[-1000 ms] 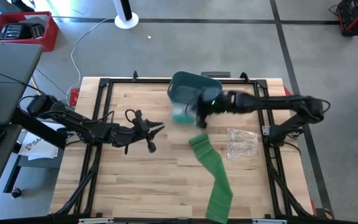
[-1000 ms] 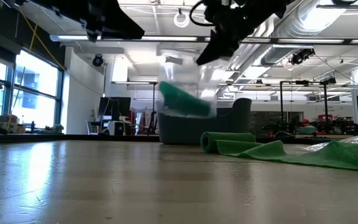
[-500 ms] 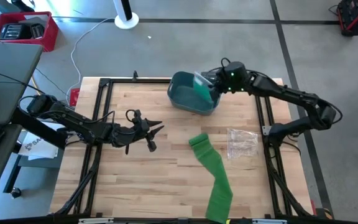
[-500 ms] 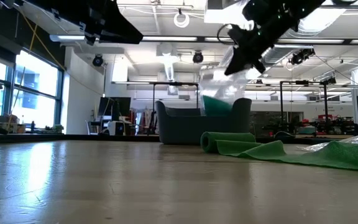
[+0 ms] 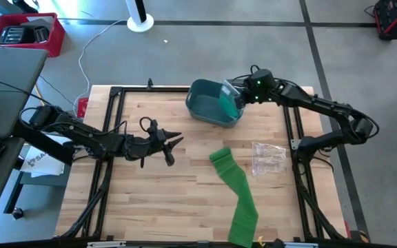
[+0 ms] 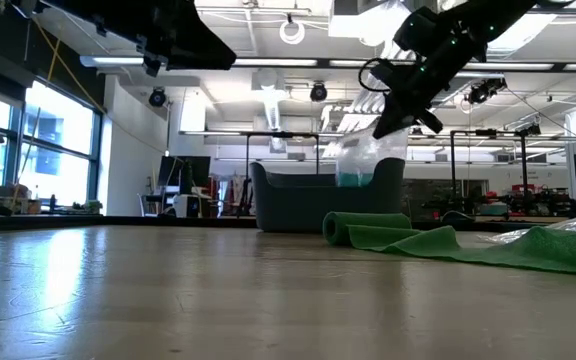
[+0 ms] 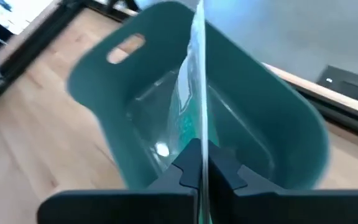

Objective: Roll bandage
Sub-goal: Put the left transparent zip bag into the blue bin

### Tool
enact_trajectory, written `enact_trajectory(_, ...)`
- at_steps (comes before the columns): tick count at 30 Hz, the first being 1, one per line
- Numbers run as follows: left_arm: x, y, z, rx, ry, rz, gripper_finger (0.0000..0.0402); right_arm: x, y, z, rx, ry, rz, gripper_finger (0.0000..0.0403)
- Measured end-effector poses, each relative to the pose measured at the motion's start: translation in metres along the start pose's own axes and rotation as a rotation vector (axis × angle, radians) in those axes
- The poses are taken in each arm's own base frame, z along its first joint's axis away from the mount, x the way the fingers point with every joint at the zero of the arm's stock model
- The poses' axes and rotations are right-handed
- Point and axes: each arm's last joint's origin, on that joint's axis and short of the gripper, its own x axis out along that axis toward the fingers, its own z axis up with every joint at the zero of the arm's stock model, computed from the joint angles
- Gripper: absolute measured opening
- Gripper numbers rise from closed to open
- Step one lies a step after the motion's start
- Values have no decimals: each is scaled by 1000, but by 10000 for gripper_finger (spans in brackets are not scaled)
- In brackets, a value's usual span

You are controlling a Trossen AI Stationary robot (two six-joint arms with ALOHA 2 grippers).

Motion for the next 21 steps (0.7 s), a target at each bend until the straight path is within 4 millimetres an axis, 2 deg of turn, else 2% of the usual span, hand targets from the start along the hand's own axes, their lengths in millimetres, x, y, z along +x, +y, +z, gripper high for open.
enact_trajectory(5, 0, 0, 0, 1, 1, -4, 88, -2, -17, -4, -48, 72, -100, 36)
enact_trajectory(14, 0, 0, 0, -11, 1, -3, 88, -6, -41, -3, -123, 122, -178, 154)
enact_trajectory(19, 3, 3, 0, -50, 0, 20, 88, -9, -49, -11, -184, 206, -287, 172)
enact_trajectory(21, 4, 6, 1, -58, 1, 32, 88, -9, -49, -12, -190, 219, -281, 172)
